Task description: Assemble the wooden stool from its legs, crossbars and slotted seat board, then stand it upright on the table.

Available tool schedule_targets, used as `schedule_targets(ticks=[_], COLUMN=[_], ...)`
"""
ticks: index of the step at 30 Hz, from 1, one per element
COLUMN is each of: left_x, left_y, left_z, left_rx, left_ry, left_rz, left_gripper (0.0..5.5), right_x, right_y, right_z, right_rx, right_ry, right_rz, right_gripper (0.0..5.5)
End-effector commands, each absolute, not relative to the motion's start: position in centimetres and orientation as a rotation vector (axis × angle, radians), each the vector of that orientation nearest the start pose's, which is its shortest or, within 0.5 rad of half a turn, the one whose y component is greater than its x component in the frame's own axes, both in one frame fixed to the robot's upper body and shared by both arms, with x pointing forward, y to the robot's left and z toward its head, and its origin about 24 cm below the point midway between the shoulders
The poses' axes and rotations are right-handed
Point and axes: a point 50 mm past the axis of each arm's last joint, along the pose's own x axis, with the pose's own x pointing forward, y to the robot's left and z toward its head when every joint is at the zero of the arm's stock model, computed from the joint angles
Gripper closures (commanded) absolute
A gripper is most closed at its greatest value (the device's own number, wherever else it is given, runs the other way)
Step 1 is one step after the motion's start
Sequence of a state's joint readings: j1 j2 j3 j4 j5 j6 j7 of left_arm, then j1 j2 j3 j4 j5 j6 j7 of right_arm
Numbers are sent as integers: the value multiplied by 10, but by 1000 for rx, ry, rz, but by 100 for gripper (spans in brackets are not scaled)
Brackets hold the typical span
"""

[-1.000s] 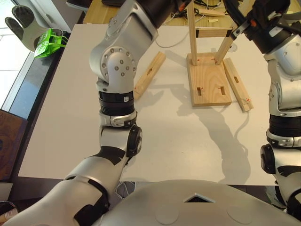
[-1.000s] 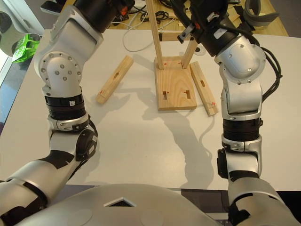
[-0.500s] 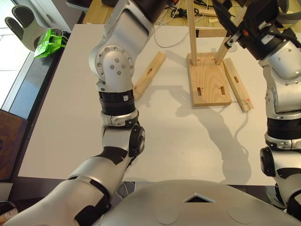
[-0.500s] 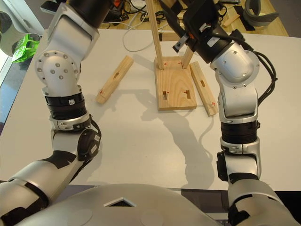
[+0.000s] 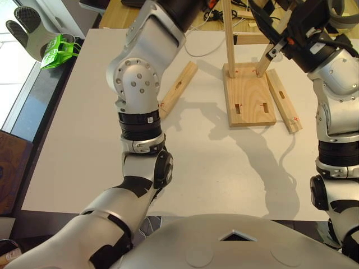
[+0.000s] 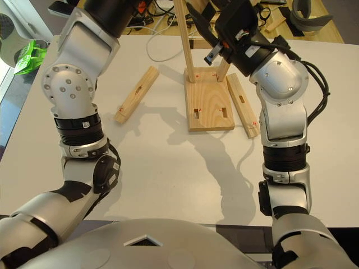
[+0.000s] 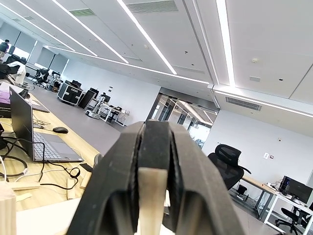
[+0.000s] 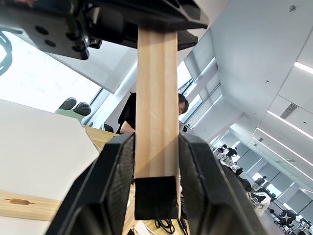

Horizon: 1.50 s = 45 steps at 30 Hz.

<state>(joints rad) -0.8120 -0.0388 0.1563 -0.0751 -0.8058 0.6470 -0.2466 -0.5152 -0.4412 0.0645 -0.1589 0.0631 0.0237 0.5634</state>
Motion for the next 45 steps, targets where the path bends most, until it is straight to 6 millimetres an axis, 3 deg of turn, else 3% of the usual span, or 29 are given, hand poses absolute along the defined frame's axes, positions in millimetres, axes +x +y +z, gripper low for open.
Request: schedule_targets(ticks=[1,11,12,20,22,25,29,32,36,38,45], left_x=[318,317,316,320,322,326,337,343,337,334,337], left_y=[60,57,57,64,66,77,102,108,96,92,95], left_z=[255,251,251,252,252,250,249,223,167,149,129], left_rx=[-638,-643,-642,-646,-623,-466,-342,-214,-78,-3,141], left_ry=[-241,-209,-209,-222,-232,-270,-293,-216,-55,-16,-38], left_rz=[-897,-914,-917,-870,-848,-798,-709,-650,-646,-666,-639], left_gripper=[498,498,498,509,509,509,509,509,509,509,509], right_x=[301,304,304,305,305,304,289,277,274,276,283], right_y=[-138,-141,-141,-148,-153,-167,-197,-211,-213,-215,-220], right_z=[217,213,210,195,192,182,152,145,147,151,158], right_rx=[-557,-543,-547,-536,-536,-550,-639,-595,-436,-365,-227], right_ry=[-524,-481,-463,-343,-305,-212,60,157,178,165,128], right_rz=[668,652,665,681,679,665,743,745,671,627,544], right_gripper=[420,420,383,264,214,171,167,167,167,167,167])
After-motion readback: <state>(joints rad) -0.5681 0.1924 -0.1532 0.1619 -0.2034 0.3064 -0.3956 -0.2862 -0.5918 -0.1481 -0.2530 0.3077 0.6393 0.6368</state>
